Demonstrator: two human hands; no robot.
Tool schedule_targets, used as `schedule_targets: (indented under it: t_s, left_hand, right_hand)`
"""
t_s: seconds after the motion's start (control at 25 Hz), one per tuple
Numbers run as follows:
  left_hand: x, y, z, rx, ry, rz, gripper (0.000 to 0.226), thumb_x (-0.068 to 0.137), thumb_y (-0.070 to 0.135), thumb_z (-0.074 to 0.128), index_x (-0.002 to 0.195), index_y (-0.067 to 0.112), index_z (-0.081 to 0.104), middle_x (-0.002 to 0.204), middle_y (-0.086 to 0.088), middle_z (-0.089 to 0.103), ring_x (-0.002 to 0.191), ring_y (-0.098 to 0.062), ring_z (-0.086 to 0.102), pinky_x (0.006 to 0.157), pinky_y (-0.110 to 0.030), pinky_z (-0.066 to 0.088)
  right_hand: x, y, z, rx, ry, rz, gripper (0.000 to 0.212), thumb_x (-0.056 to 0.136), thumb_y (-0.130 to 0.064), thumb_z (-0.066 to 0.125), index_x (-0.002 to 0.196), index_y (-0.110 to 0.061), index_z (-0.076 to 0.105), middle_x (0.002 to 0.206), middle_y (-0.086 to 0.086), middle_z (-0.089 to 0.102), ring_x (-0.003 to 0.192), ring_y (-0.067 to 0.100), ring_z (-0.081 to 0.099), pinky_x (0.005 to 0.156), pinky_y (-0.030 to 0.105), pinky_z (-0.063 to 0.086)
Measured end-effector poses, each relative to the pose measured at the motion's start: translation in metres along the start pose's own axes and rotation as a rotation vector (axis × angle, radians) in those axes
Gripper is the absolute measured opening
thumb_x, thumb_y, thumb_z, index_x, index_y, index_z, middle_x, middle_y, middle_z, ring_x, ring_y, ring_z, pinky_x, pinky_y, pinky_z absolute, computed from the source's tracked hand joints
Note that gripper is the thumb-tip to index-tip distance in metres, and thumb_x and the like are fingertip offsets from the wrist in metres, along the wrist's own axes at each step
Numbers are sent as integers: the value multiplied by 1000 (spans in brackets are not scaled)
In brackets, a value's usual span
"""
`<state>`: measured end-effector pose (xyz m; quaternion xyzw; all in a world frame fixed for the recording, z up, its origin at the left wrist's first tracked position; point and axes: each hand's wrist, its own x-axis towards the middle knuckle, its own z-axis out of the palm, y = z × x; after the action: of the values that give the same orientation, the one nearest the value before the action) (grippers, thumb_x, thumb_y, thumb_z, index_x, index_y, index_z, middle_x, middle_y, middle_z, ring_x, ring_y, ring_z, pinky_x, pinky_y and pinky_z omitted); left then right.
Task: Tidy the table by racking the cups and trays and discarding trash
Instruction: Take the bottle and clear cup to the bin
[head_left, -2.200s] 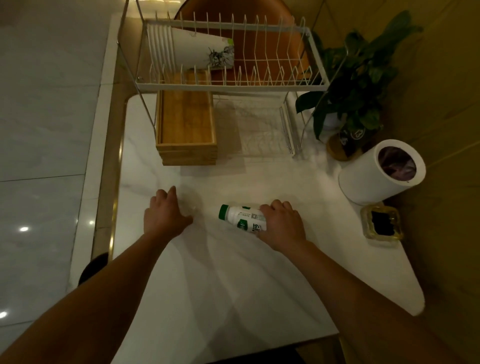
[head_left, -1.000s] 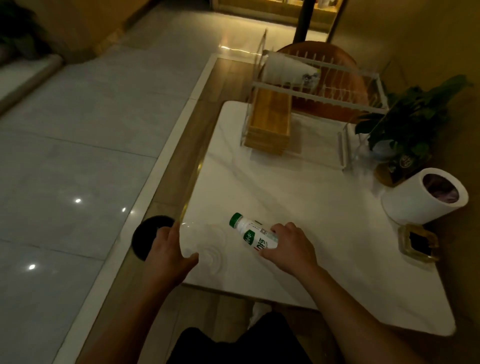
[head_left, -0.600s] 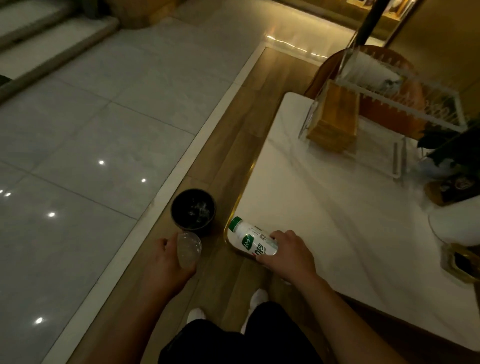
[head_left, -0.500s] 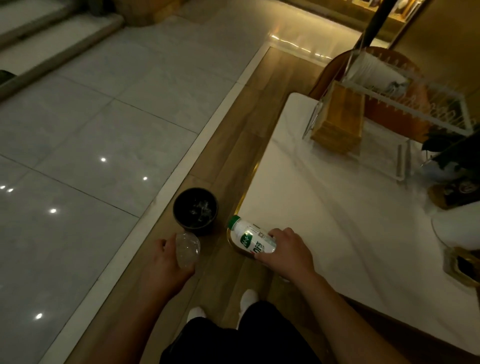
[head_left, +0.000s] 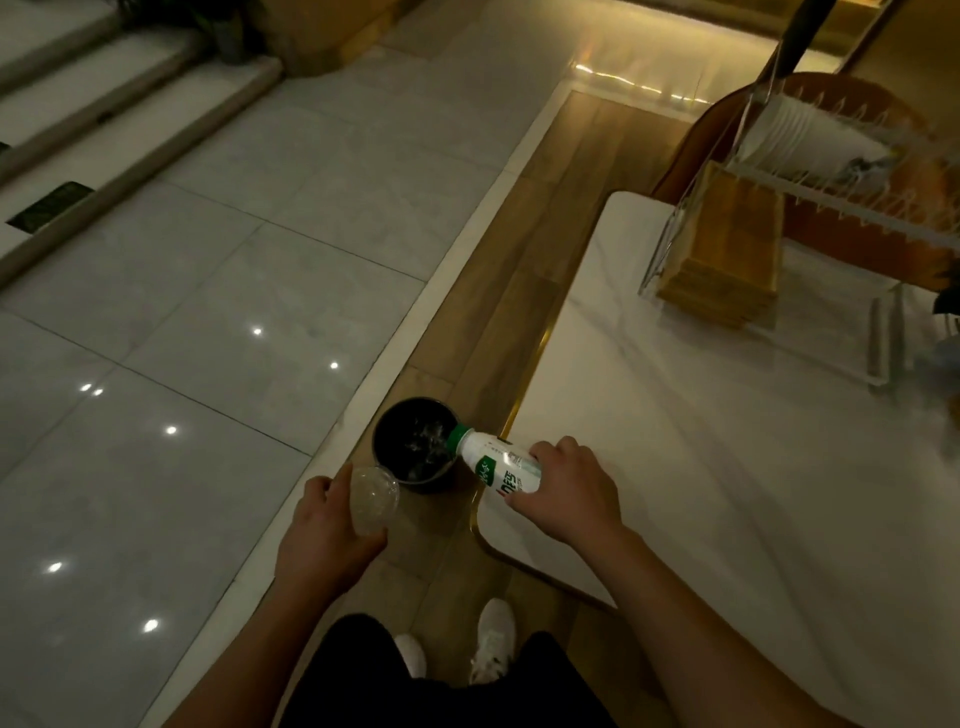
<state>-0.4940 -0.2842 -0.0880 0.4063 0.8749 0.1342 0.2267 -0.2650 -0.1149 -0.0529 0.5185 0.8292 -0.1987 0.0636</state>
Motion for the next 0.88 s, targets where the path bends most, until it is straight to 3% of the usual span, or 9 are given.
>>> schedule_targets:
  t_s: [0.36,0.56,0.88]
  left_hand:
    - [109,-33,-11,-5,-167,88,95,70,43,77,151,28,31,136,-6,45,114,-22,53,66,-22,38]
    - [203,-78,-39,19,-300,185,95,69,43,78,150,23,33,135,-10,46,113,-27,56,73,-29,46]
    - [269,-99,-25,193,-528,193,99,70,51,72,153,22,27,137,-8,44,115,-25,54,81,-35,54]
  right_hand:
    - [67,-62,19,33,-66,143,61,72,-60,67,121,-26,53,113,2,52,106,19,50,75,34,51]
    - [115,-133,40,7,-70,281,62,71,-63,63,119,-25,55,111,2,51,103,20,52,73,34,51]
    - [191,-156,100,12,-289,461,64,73,-59,66,120,-18,55,117,9,53,106,26,54,69,33,42]
